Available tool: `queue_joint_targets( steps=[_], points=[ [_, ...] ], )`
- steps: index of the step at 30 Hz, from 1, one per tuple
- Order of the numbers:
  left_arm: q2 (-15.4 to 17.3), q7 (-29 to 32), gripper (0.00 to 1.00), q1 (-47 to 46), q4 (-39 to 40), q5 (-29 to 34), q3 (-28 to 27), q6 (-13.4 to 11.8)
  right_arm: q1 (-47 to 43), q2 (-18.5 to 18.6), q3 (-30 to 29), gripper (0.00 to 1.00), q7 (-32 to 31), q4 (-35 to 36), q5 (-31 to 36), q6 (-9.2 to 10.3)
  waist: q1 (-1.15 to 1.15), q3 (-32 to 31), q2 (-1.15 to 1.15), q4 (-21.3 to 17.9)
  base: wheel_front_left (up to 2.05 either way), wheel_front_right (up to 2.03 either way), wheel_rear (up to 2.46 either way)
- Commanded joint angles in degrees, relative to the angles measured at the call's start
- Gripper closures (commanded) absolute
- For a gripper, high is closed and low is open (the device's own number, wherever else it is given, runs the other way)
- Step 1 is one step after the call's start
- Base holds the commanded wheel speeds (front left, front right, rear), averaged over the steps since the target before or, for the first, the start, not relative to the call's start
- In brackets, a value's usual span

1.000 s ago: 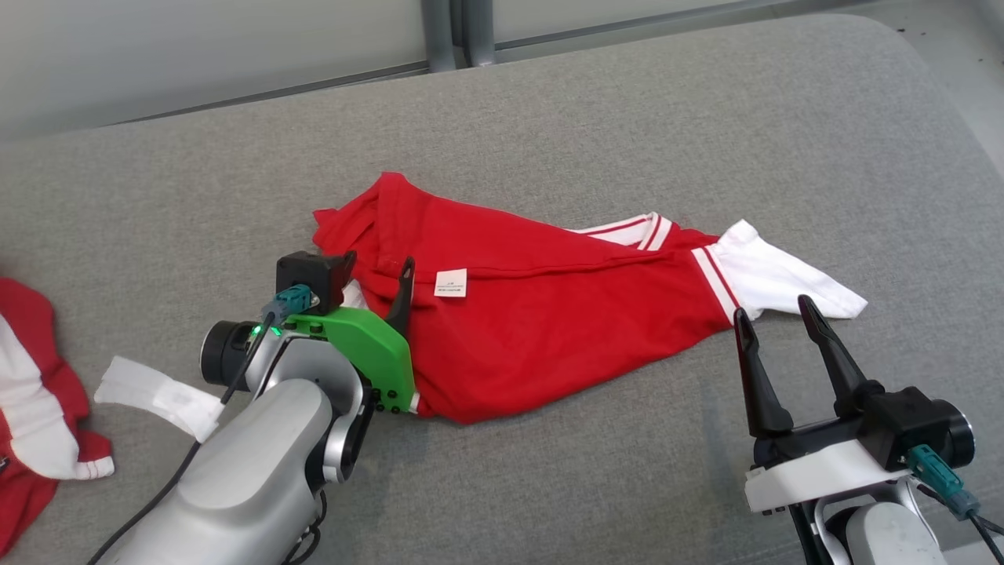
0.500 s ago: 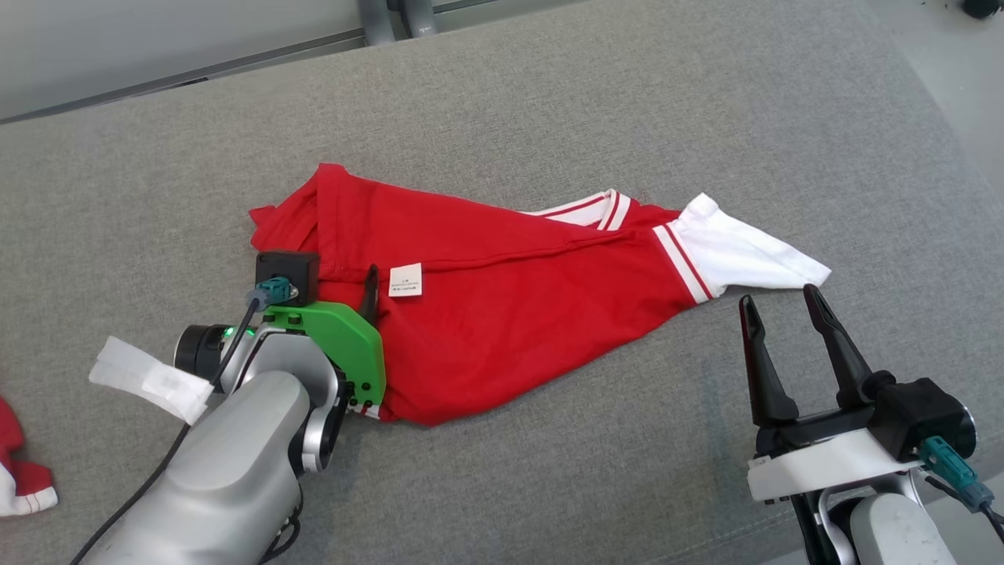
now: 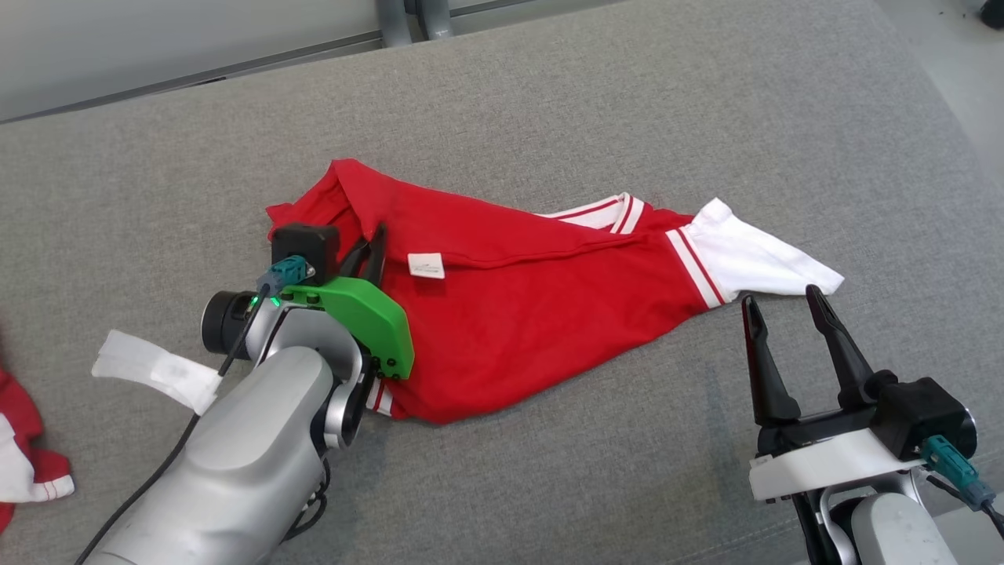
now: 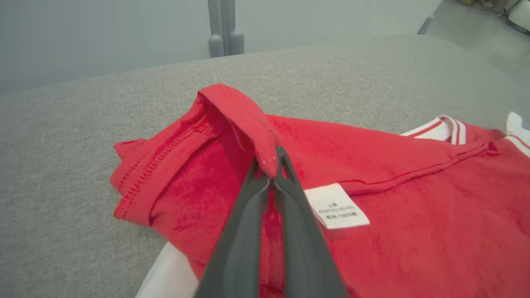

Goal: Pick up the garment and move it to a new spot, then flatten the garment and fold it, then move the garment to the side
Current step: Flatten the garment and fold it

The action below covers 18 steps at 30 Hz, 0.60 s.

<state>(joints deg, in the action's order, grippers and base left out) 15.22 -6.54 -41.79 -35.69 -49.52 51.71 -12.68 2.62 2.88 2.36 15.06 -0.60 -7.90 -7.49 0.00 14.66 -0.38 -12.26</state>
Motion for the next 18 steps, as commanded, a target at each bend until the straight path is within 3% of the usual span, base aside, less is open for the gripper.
queue_joint_targets(
  steps=[1,4,6,11,14,18],
  points=[
    [-0.02,-0.83,1.00,-0.98,0.96,-0.20,-0.58,0.24,-0.10,0.02,-0.16,0.00,0.17,-0.12,-0.27,0.00,0.00,-0.46,0.38,0.43,0.00,0.00,0.00],
    [1.49,-2.70,1.00,2.22,6.75,-1.68,-2.09,-0.06,-1.59,0.06,-0.56,0.00,0.17,-0.19,0.02,0.00,0.00,-1.75,0.38,1.11,0.00,0.00,0.00],
    [4.11,-3.15,1.00,6.56,13.42,-2.94,-3.08,-1.58,-2.41,0.06,-1.11,0.00,0.17,0.01,0.17,0.00,0.00,-2.62,0.38,1.77,0.00,0.00,0.00],
    [12.84,-1.13,1.00,23.85,32.72,-6.43,-2.68,-8.28,-4.74,0.04,-2.45,0.00,0.17,0.17,-0.54,0.00,0.00,-3.82,0.38,4.35,0.00,0.00,0.00],
    [16.75,-1.84,1.00,34.13,39.96,-9.04,-2.68,-11.56,-4.69,0.09,-2.49,0.00,0.17,0.16,-0.52,0.00,0.00,-3.56,0.38,5.90,0.00,0.00,0.00],
    [17.33,-4.23,1.00,40.90,41.36,-11.65,-3.33,-11.22,-4.04,0.08,-2.06,0.00,0.17,-0.64,0.71,0.00,0.00,-3.35,0.38,8.71,0.00,0.00,0.00]
  ],
)
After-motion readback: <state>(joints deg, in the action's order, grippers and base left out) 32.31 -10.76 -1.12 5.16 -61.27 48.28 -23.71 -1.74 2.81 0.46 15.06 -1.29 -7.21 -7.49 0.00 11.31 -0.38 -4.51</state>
